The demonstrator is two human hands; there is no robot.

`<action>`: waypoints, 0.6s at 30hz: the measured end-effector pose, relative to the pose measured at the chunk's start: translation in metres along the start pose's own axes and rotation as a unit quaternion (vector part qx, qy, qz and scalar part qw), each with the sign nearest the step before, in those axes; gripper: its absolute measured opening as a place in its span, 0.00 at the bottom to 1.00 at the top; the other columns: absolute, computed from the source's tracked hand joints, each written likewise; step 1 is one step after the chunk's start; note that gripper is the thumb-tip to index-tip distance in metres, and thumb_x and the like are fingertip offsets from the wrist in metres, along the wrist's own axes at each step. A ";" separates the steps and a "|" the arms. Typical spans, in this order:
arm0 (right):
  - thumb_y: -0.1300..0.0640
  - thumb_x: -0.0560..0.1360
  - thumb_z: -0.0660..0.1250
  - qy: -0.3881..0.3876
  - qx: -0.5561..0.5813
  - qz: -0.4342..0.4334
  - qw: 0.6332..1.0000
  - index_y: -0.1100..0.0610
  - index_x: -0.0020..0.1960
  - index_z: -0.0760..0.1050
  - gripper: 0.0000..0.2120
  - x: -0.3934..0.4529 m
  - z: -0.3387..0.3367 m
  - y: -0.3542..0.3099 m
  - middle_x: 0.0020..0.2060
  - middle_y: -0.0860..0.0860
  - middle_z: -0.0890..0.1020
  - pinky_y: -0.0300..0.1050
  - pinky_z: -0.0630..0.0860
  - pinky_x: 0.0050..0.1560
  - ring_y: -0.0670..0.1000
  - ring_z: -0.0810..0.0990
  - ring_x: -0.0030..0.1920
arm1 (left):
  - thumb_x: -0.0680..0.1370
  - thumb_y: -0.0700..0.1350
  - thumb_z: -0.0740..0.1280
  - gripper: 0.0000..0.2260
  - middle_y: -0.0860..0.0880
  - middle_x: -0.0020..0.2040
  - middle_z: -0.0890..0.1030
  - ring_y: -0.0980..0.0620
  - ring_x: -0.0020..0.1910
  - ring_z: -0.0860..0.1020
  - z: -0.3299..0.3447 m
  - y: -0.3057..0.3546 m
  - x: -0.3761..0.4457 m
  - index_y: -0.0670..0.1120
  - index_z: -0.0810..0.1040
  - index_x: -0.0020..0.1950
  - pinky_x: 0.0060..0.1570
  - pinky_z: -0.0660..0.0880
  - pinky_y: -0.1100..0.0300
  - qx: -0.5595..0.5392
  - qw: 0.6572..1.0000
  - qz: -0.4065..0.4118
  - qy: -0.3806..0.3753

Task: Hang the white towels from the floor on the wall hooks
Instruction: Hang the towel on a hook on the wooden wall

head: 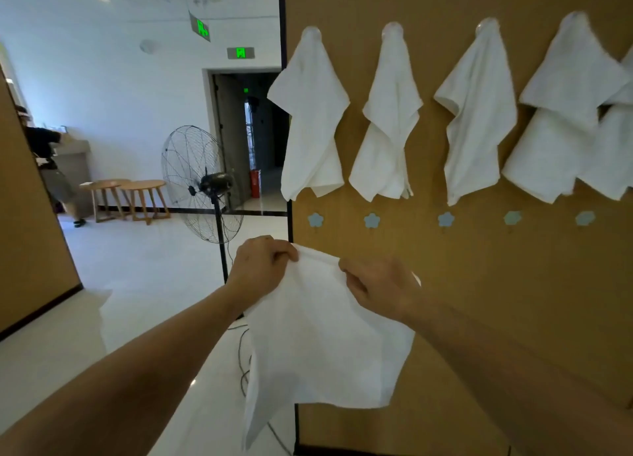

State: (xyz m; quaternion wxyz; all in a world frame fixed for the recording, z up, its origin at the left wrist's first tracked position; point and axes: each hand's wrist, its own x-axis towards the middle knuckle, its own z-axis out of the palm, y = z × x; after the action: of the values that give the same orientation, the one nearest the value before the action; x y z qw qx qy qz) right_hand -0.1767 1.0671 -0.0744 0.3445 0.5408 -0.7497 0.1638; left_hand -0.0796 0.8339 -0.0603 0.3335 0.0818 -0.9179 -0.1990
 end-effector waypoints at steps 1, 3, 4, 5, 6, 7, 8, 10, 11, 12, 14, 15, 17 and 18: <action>0.64 0.71 0.72 -0.011 -0.013 0.002 1.000 0.57 0.52 0.82 0.10 0.009 0.016 0.010 0.34 0.50 0.82 0.39 0.72 0.28 0.50 0.78 0.29 | 0.78 0.41 0.63 0.15 0.50 0.42 0.80 0.50 0.43 0.76 0.011 -0.015 0.013 0.59 0.84 0.43 0.48 0.72 0.57 0.005 1.000 0.001 -0.003; 0.63 0.72 0.73 -0.035 -0.044 0.009 0.998 0.57 0.56 0.81 0.13 0.028 0.047 0.031 0.39 0.51 0.84 0.42 0.75 0.32 0.52 0.81 0.34 | 0.80 0.42 0.61 0.16 0.53 0.41 0.78 0.51 0.43 0.75 0.034 -0.045 0.038 0.60 0.84 0.50 0.46 0.70 0.59 0.018 1.000 0.016 -0.016; 0.62 0.73 0.72 -0.047 -0.053 0.014 0.997 0.57 0.57 0.81 0.14 0.037 0.062 0.041 0.40 0.52 0.85 0.43 0.76 0.33 0.53 0.82 0.35 | 0.80 0.43 0.60 0.16 0.54 0.41 0.76 0.52 0.43 0.75 0.046 -0.059 0.050 0.61 0.83 0.53 0.46 0.69 0.60 0.024 0.999 0.025 -0.028; 0.62 0.73 0.72 -0.057 -0.056 0.021 0.997 0.57 0.58 0.81 0.14 0.046 0.077 0.052 0.41 0.53 0.85 0.44 0.77 0.33 0.54 0.82 0.35 | 0.80 0.44 0.59 0.17 0.54 0.41 0.74 0.52 0.43 0.74 0.056 -0.073 0.063 0.62 0.82 0.56 0.46 0.68 0.61 0.035 0.998 0.032 -0.045; 0.61 0.74 0.71 -0.068 -0.057 0.032 0.996 0.57 0.59 0.81 0.14 0.055 0.092 0.061 0.41 0.53 0.85 0.44 0.78 0.34 0.55 0.82 0.35 | 0.81 0.45 0.58 0.17 0.54 0.42 0.73 0.52 0.43 0.73 0.066 -0.086 0.076 0.63 0.80 0.60 0.46 0.68 0.61 0.049 0.996 0.040 -0.063; 0.61 0.74 0.71 -0.080 -0.062 0.045 0.994 0.56 0.60 0.81 0.14 0.065 0.106 0.070 0.40 0.54 0.85 0.45 0.77 0.33 0.55 0.82 0.34 | 0.81 0.46 0.57 0.17 0.54 0.42 0.72 0.52 0.43 0.73 0.076 -0.098 0.089 0.64 0.78 0.62 0.45 0.68 0.60 0.063 0.994 0.048 -0.080; 0.60 0.74 0.71 -0.085 -0.069 0.057 0.992 0.56 0.60 0.82 0.14 0.074 0.120 0.078 0.37 0.54 0.83 0.44 0.77 0.31 0.56 0.81 0.32 | 0.81 0.47 0.56 0.18 0.53 0.42 0.71 0.51 0.44 0.74 0.085 -0.109 0.103 0.64 0.77 0.64 0.45 0.69 0.60 0.074 0.991 0.057 -0.091; 0.62 0.70 0.74 -0.086 -0.080 0.065 0.991 0.57 0.57 0.83 0.15 0.093 0.146 0.094 0.30 0.55 0.80 0.43 0.75 0.26 0.55 0.78 0.27 | 0.82 0.48 0.55 0.18 0.53 0.43 0.71 0.49 0.44 0.75 0.103 -0.128 0.130 0.64 0.76 0.65 0.45 0.69 0.59 0.084 0.989 0.068 -0.096; 0.63 0.70 0.75 -0.092 -0.090 0.073 0.989 0.57 0.55 0.84 0.14 0.103 0.158 0.101 0.28 0.55 0.79 0.43 0.75 0.25 0.55 0.77 0.25 | 0.82 0.48 0.55 0.18 0.52 0.43 0.71 0.49 0.44 0.75 0.111 -0.136 0.142 0.63 0.75 0.66 0.44 0.68 0.59 0.088 0.989 0.073 -0.095; 0.63 0.69 0.75 -0.099 -0.108 0.078 0.986 0.57 0.54 0.84 0.14 0.112 0.171 0.109 0.28 0.55 0.79 0.43 0.75 0.25 0.55 0.77 0.25 | 0.82 0.49 0.54 0.17 0.52 0.44 0.71 0.49 0.43 0.75 0.120 -0.144 0.154 0.63 0.74 0.67 0.44 0.67 0.59 0.093 0.988 0.080 -0.095; 0.62 0.72 0.72 -0.125 -0.141 0.089 0.978 0.56 0.57 0.83 0.14 0.127 0.197 0.128 0.30 0.55 0.80 0.43 0.75 0.28 0.56 0.78 0.27 | 0.83 0.50 0.54 0.17 0.49 0.47 0.73 0.46 0.44 0.77 0.139 -0.157 0.174 0.61 0.71 0.70 0.43 0.67 0.58 0.117 0.983 0.099 -0.101; 0.61 0.75 0.68 -0.145 -0.146 0.108 0.973 0.55 0.62 0.80 0.16 0.133 0.209 0.137 0.32 0.55 0.81 0.44 0.75 0.30 0.57 0.80 0.30 | 0.83 0.50 0.54 0.17 0.47 0.49 0.74 0.44 0.45 0.78 0.149 -0.163 0.183 0.60 0.69 0.71 0.43 0.68 0.57 0.132 0.979 0.111 -0.109; 0.61 0.76 0.66 -0.161 -0.142 0.149 0.965 0.55 0.65 0.78 0.17 0.139 0.230 0.150 0.34 0.55 0.82 0.43 0.74 0.31 0.57 0.81 0.31 | 0.83 0.51 0.53 0.18 0.46 0.53 0.74 0.43 0.45 0.79 0.169 -0.171 0.196 0.58 0.66 0.72 0.43 0.70 0.55 0.153 0.972 0.122 -0.129; 0.61 0.74 0.70 -0.140 -0.134 0.160 0.968 0.54 0.62 0.80 0.16 0.139 0.238 0.154 0.33 0.54 0.82 0.41 0.73 0.28 0.56 0.80 0.28 | 0.83 0.50 0.53 0.18 0.46 0.54 0.74 0.43 0.45 0.79 0.178 -0.175 0.200 0.57 0.64 0.73 0.43 0.72 0.55 0.162 0.970 0.121 -0.137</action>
State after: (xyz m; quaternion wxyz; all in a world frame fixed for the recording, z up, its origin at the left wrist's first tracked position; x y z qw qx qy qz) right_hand -0.4243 0.8785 -0.1271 0.2749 0.3802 -0.8824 0.0370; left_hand -0.3444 0.6740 -0.1418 0.2084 -0.0055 -0.9779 -0.0149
